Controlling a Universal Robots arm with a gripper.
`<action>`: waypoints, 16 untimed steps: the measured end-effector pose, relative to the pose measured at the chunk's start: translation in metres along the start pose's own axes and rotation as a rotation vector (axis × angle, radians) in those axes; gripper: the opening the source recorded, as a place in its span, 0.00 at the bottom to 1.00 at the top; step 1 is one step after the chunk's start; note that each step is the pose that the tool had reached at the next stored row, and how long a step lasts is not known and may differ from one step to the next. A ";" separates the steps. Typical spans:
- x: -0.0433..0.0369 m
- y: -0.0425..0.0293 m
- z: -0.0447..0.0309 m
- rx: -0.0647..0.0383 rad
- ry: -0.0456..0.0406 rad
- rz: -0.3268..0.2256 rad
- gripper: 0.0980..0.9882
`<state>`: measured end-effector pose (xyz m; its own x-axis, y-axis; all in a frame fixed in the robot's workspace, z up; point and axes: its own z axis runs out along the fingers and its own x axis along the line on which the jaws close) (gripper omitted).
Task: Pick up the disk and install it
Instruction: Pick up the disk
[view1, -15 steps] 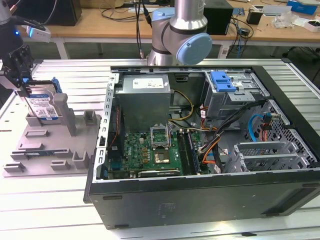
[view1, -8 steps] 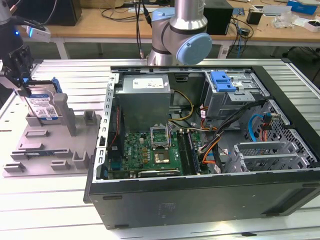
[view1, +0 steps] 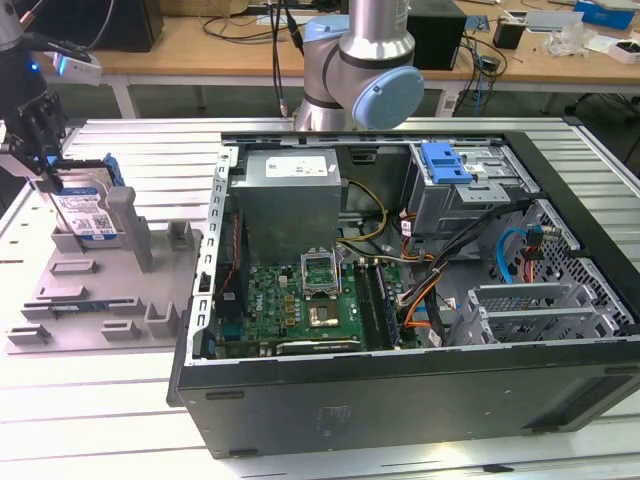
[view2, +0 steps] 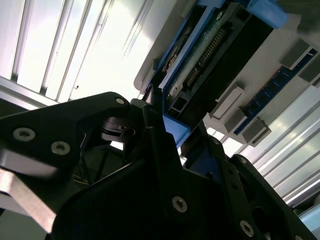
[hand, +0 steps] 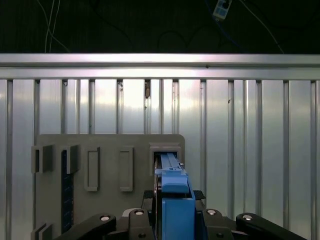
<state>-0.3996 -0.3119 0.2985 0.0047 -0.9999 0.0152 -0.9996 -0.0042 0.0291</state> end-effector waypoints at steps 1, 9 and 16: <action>0.0000 0.0000 0.0000 0.000 0.0001 0.000 0.33; 0.0000 0.0000 0.0001 0.000 0.0000 0.000 0.30; 0.0000 0.0000 0.0002 0.000 0.0001 0.000 0.30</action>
<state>-0.3996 -0.3120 0.2983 0.0047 -0.9999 0.0152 -0.9996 -0.0043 0.0291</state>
